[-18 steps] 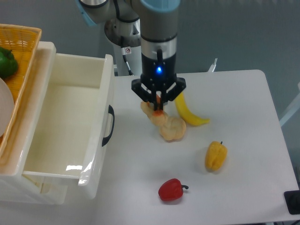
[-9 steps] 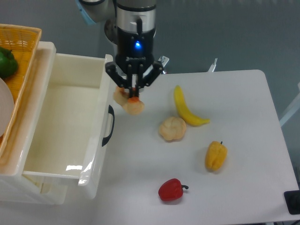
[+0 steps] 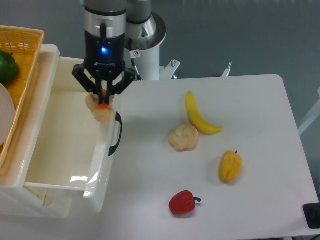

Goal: Place the square bread in the upper white drawer
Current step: 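Lift the bread piece and carry it over the open white drawer, then lower the held bread piece into the open drawer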

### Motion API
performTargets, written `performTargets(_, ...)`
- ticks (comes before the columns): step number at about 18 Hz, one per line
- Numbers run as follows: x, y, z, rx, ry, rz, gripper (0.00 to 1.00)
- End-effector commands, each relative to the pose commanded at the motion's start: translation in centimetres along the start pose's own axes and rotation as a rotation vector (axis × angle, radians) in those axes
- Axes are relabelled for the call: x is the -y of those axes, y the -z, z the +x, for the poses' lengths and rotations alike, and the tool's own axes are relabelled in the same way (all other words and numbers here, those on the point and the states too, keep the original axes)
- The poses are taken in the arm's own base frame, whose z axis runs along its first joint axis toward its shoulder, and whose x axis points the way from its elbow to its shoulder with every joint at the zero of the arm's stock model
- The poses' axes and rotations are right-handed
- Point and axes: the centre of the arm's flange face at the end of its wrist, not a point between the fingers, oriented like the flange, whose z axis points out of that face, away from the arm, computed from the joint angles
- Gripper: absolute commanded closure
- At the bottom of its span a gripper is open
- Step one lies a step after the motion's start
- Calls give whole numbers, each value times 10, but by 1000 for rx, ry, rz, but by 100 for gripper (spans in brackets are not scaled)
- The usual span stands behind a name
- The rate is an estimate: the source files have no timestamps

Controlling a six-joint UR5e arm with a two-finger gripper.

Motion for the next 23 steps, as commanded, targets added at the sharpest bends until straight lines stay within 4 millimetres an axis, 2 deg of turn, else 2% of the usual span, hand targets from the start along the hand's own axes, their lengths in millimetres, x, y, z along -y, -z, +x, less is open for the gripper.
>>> performTargets(3,-4,-7,2,-3,-6,-13,97)
performTargets(6,-4,-8,9,-7,-25,-13,62)
performTargets(8,-4,-8,12,-11,-33,-14,51)
performTargets(13,-4,-10,17,-14,-46,-14,42)
performTargets(23,-4,-9,23,-17,-58,-11,39)
